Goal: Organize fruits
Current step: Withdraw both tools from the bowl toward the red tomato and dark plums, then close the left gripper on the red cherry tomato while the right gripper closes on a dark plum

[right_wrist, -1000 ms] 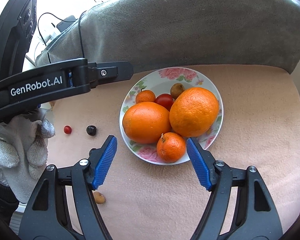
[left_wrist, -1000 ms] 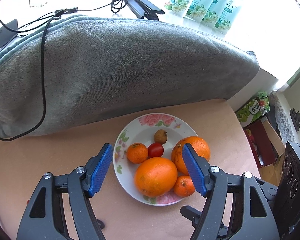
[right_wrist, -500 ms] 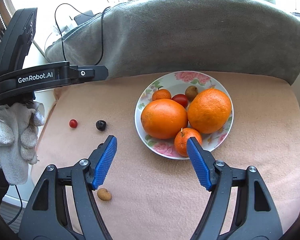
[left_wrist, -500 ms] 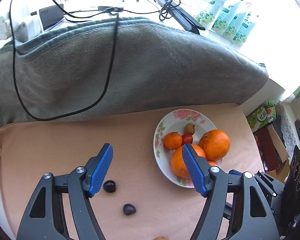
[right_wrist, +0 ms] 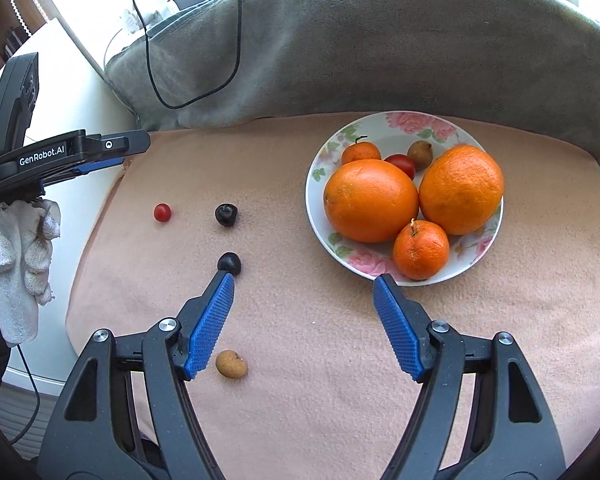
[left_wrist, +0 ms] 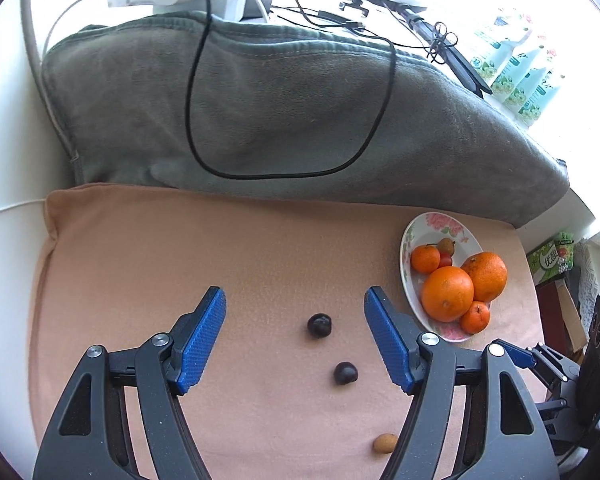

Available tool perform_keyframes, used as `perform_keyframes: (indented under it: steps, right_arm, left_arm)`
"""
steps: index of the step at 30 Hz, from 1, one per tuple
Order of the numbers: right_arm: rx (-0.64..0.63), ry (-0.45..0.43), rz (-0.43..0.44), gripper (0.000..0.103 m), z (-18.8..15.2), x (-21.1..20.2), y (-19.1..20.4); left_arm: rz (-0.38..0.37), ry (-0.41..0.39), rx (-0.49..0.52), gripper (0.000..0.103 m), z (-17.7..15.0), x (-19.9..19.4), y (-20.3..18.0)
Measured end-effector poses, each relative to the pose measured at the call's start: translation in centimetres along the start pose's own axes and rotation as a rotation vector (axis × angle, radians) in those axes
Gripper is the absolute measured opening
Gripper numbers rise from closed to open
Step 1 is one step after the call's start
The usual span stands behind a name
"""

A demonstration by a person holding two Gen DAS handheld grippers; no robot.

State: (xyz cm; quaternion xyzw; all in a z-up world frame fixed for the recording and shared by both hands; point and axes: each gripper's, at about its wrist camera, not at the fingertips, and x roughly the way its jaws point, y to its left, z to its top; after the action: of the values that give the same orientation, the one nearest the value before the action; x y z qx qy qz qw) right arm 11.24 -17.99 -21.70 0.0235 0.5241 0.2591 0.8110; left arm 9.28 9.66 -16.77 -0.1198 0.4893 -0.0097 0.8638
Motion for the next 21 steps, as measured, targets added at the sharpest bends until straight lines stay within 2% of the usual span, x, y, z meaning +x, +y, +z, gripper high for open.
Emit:
perform_keyframes:
  steps: [8, 16, 21]
  right_arm:
    - [-0.038, 0.034, 0.023, 0.075, 0.4, 1.6, 2.4]
    - [-0.074, 0.065, 0.033, 0.071, 0.9, 3.6, 4.6]
    - [-0.092, 0.097, 0.033, 0.066, 1.1, 5.3, 5.7]
  left_arm:
    - [0.03, 0.043, -0.068, 0.072, -2.9, 0.4, 3.5]
    - [0.039, 0.058, -0.113, 0.069, -3.9, 1.3, 6.5]
    - [0.022, 0.073, -0.118, 0.058, -4.1, 2.4, 7.7]
